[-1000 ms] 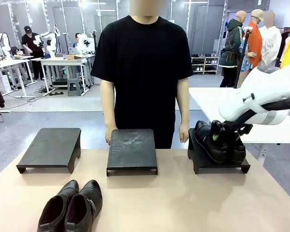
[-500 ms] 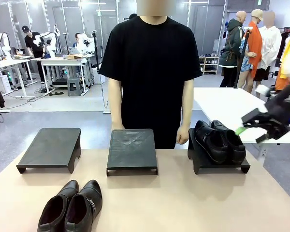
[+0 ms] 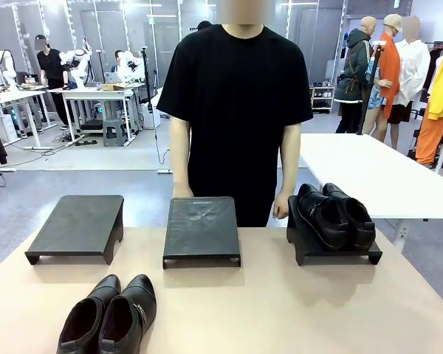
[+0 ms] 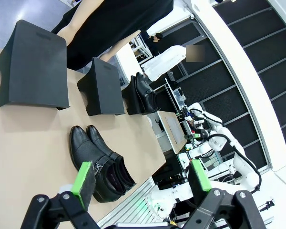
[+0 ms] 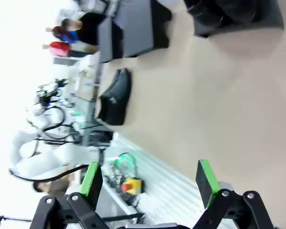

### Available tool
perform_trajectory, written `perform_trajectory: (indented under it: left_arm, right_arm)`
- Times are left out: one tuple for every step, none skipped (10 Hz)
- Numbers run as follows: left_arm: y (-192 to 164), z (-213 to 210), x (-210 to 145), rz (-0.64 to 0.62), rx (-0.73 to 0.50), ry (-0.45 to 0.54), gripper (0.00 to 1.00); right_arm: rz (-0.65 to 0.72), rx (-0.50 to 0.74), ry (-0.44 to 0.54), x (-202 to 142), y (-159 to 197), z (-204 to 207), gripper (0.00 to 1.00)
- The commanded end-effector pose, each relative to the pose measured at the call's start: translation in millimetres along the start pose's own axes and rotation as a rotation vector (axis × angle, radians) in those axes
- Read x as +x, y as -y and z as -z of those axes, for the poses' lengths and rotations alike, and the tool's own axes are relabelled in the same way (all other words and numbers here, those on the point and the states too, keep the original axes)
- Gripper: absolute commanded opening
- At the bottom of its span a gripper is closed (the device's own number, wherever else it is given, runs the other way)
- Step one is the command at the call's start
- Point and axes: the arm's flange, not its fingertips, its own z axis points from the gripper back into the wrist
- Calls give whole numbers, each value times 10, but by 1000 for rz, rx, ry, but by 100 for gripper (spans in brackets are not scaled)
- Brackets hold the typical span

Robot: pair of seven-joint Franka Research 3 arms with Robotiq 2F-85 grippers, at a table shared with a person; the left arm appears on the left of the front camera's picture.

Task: Place the shoes on the stand as instructed by the person.
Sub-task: Pick up another pair of Shoes and place it on the Shoes Stand indicated by the person.

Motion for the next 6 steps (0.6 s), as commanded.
perform_trajectory:
  left_arm:
    - [17,-25,2,13,-8,-9,100]
    - [17,-25,2,13,-8,-9,100]
    - [17,-25,2,13,-8,-9,100]
    - [17,-25,2,13,-8,-9,100]
    - [17,-25,2,13,-8,-9,100]
    - [17,-25,2,13,-8,-9,100]
  right_arm:
    - [52,109,-27,-219,313,-133,100]
    - [44,147,-32,-326,376,-116,100]
    - [63,164,-40,-383,445,-77,100]
    - [119,152,-27,-399,530,-22,100]
    - [129,185,52,-373,569,46,100]
    - [108,167,-27,-468,481,-77,100]
